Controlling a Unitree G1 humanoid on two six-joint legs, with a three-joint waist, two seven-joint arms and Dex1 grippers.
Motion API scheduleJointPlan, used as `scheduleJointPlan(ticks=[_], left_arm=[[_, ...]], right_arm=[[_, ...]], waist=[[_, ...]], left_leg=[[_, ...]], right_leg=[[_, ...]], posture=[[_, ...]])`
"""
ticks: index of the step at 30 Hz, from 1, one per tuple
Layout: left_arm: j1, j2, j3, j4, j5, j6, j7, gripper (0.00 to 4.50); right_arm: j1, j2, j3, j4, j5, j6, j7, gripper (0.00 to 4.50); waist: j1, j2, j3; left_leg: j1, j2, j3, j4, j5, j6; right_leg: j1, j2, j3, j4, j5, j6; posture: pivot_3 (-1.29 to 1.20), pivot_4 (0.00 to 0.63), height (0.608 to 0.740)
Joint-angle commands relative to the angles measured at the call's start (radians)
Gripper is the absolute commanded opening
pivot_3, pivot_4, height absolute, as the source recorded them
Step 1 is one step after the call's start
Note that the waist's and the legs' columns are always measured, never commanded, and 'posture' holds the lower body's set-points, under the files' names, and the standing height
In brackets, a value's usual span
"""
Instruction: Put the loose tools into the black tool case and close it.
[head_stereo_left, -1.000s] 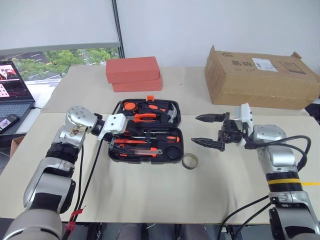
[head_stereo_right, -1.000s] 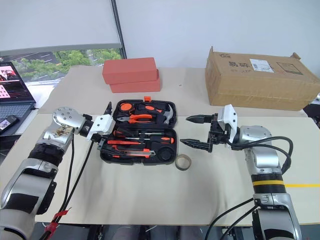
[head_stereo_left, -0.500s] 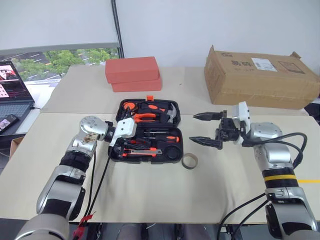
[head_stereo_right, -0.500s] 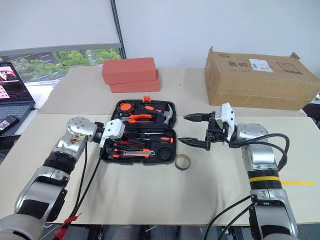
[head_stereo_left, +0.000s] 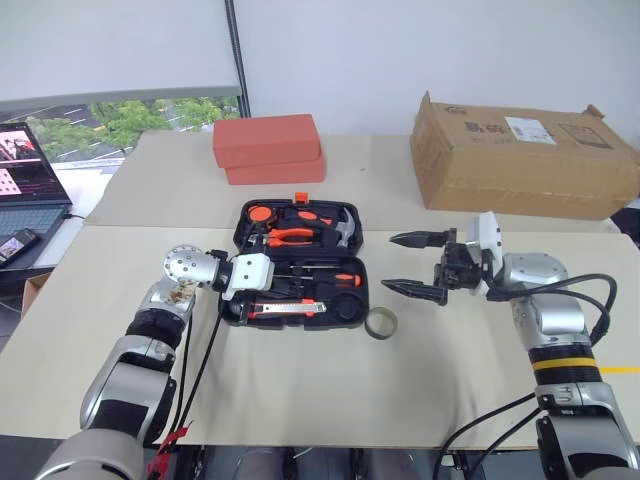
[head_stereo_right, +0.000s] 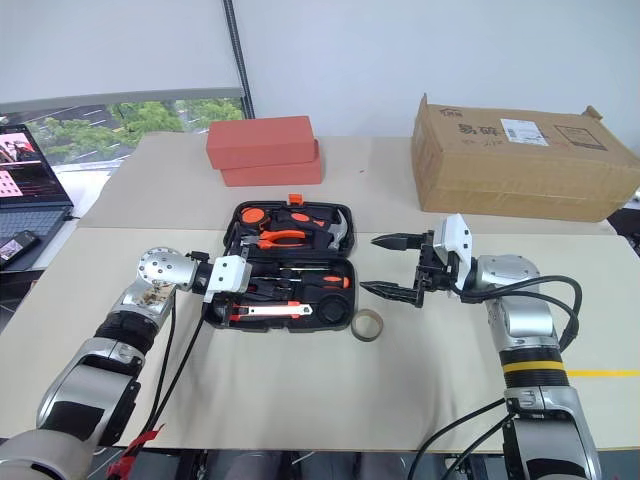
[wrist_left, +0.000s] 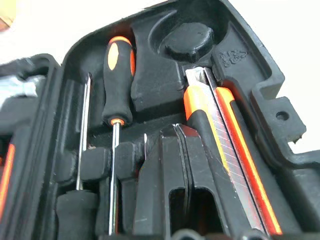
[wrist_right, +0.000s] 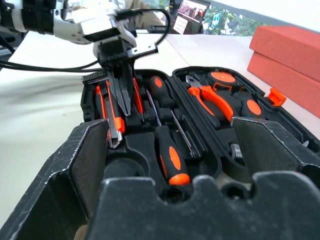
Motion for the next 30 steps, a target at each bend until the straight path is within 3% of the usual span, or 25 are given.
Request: scheduleJointPlan(ticks=[1, 4, 8, 11, 16, 23, 30], left_arm=[[-0.003, -0.029, 0.001, 0.071, 0.064, -0.099, 0.157, 0.03], [-0.035, -0.048, 0.046, 0.096, 0.020, -0.115, 0.203, 0.03], [-0.019, -0.080, 0.110, 0.010, -0.193, 0.121, 0.014, 0.03], [0.022, -0.053, 0.092, -0.061, -0.248, 0.245, -0.137, 0.03], [0.057, -0.029, 0.079, -0.141, -0.270, 0.361, -0.226, 0.03], [0.046, 0.006, 0.018, -0.073, -0.133, 0.255, -0.191, 0.03], [0.034, -0.035, 0.052, -0.047, -0.171, 0.272, -0.196, 0.03]], right_arm=[[0.001, -0.013, -0.023, -0.045, 0.013, -0.017, -0.009, 4.50], [0.001, -0.013, -0.023, -0.042, 0.013, -0.018, -0.010, 4.50], [-0.004, -0.012, -0.021, -0.034, 0.010, -0.021, -0.009, 4.50], [-0.011, -0.007, -0.015, -0.032, 0.007, -0.021, -0.010, 4.50], [-0.014, -0.004, -0.012, -0.033, 0.007, -0.019, -0.010, 4.50], [-0.018, -0.007, -0.013, -0.025, 0.005, -0.021, -0.006, 4.50], [-0.008, -0.009, -0.015, -0.037, 0.008, -0.018, -0.008, 4.50]], waist=[[0.006, 0.001, -0.001], [0.007, 0.001, 0.000], [0.003, 0.000, 0.000], [-0.007, 0.000, 0.000], [-0.010, 0.000, 0.000], [-0.006, 0.000, 0.000], [-0.001, 0.000, 0.000]], left_leg=[[0.001, 0.000, 0.000, 0.000, -0.001, 0.002], [0.001, 0.000, -0.001, 0.001, -0.003, 0.008], [-0.003, 0.000, -0.001, 0.001, -0.002, 0.008], [-0.004, 0.000, 0.000, 0.001, 0.002, 0.000], [-0.003, 0.000, 0.000, 0.001, 0.002, -0.001], [-0.003, 0.000, -0.001, 0.001, 0.002, 0.000], [-0.002, 0.000, -0.001, 0.001, 0.000, 0.003]], right_leg=[[0.001, -0.001, 0.000, 0.001, 0.000, 0.000], [0.000, -0.001, -0.001, 0.001, 0.001, 0.000], [-0.002, 0.000, -0.002, 0.002, 0.001, 0.000], [-0.003, 0.001, -0.002, 0.001, 0.001, 0.001], [-0.003, 0.002, -0.002, -0.001, 0.001, 0.001], [-0.002, 0.002, -0.002, 0.000, 0.001, 0.001], [-0.001, 0.001, -0.002, 0.001, 0.001, 0.001]], posture=[[0.00, 0.150, 0.712], [0.00, 0.150, 0.712], [0.00, 0.150, 0.712], [0.00, 0.150, 0.712], [0.00, 0.150, 0.712], [0.00, 0.150, 0.712], [0.00, 0.150, 0.712]])
